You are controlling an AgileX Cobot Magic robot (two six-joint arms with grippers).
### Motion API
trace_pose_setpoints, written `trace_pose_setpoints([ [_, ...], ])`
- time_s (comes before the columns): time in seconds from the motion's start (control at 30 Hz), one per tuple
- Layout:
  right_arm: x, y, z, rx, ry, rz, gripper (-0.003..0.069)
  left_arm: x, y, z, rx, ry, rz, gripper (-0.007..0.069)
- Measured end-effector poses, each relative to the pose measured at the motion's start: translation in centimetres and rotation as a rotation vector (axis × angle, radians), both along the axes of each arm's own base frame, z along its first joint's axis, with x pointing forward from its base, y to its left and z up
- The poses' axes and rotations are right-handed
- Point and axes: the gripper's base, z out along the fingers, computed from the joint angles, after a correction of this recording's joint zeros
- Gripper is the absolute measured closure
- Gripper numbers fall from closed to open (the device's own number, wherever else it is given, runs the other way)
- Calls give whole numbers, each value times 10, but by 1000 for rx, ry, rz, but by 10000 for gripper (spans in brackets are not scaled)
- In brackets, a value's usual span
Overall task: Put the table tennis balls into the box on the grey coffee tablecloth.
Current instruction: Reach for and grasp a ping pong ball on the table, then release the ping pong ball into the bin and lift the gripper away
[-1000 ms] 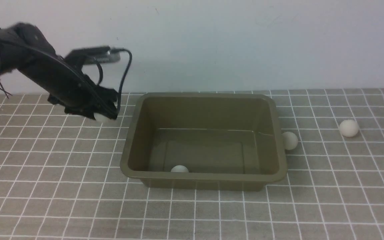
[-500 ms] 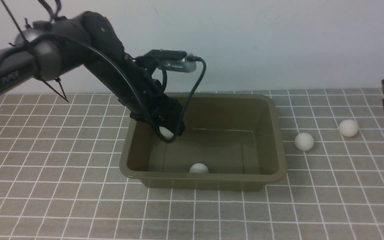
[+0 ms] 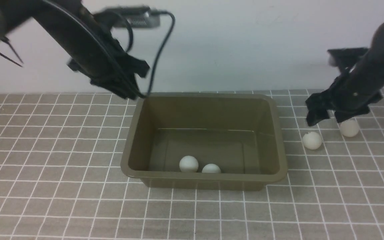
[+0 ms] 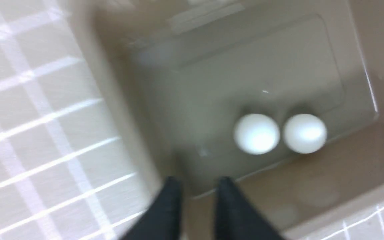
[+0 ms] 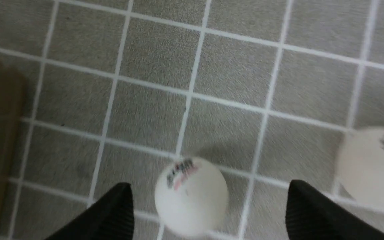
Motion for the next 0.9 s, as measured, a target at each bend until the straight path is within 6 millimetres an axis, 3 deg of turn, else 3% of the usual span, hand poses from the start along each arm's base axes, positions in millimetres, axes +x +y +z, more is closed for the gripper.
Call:
trace_pose_setpoints([
  [0.1,11,10,-26,0,57,10,96,-28,8,37,-7,-87,25,621],
  [0.17,15,13,-40,-6,89,-10,130,-58,14,63,-28,-147,37,629],
  [0.27,18,11,-49,-35,109,-22,236,-94,22,81,-40,-188,40,629],
  [0.3,19,10,-47,-48,109,-19,316,-110,25,86,-42,-203,39,629],
  [0.37,19,9,-43,-56,131,-15,314,-129,29,92,-46,-224,41,629],
  [0.5,16,10,-9,-47,154,-13,309,-165,37,97,-55,-262,41,629],
  [0.57,7,18,42,21,71,-14,309,-181,40,91,-55,-258,44,629],
  [0.6,6,19,46,29,63,-13,309,-183,40,91,-56,-257,45,629],
  [0.7,-19,52,112,159,-59,47,309,-205,44,76,-74,-255,55,629],
  [0.8,-30,83,122,182,-79,132,309,-219,46,63,-94,-259,63,629],
  [0.9,-32,111,109,170,-62,209,309,-227,47,53,-104,-256,67,629],
])
